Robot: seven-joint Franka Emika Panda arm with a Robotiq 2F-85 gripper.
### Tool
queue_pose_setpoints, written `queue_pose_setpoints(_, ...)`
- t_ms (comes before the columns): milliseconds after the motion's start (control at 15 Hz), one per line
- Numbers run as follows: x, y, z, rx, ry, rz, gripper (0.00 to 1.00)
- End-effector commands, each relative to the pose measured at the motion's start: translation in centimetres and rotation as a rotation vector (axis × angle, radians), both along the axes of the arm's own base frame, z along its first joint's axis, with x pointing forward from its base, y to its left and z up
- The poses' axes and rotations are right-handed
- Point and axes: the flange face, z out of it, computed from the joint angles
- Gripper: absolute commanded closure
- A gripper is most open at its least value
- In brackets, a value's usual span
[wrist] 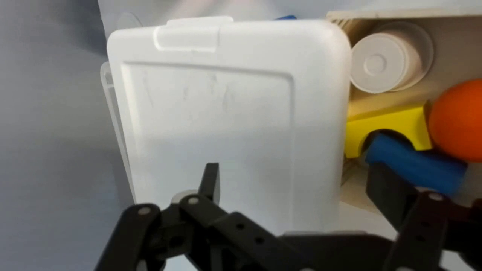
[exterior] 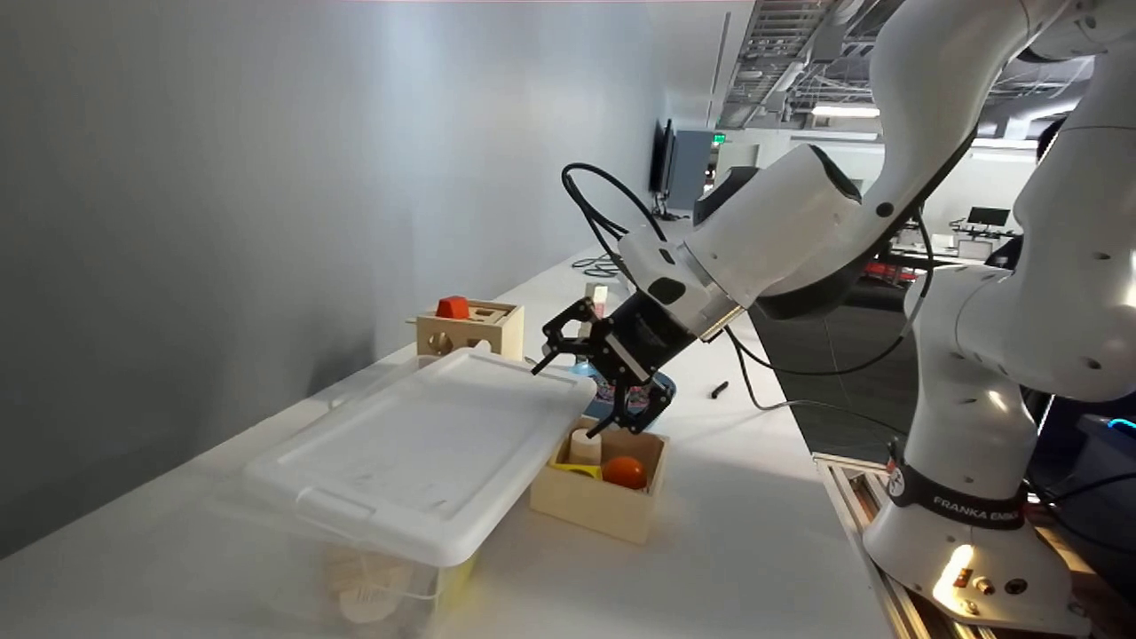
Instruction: Put the white lid on the transparent bowl
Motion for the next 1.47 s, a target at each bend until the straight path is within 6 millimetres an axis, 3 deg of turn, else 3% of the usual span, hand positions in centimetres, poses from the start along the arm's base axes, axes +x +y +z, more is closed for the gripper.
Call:
queue_pose_setpoints(0,1.7,-2.2,-1.4,0.004,0.087,-0.015,0.0)
queue_pose_setpoints(333,3.4,-3.1,-0.7,0.018,0.124,-0.051,0.0)
queue_pose_setpoints(800,4.0,-0.6,2.0,0.05,0.142,-0.023,0.0)
queue_pose_setpoints(1133,6.1,-0.4,4.0,0.001,0.139,-0.023,0.0)
queue_pose_setpoints(1400,7.3,0.2,4.0,-0.036,0.172,-0.015,0.0)
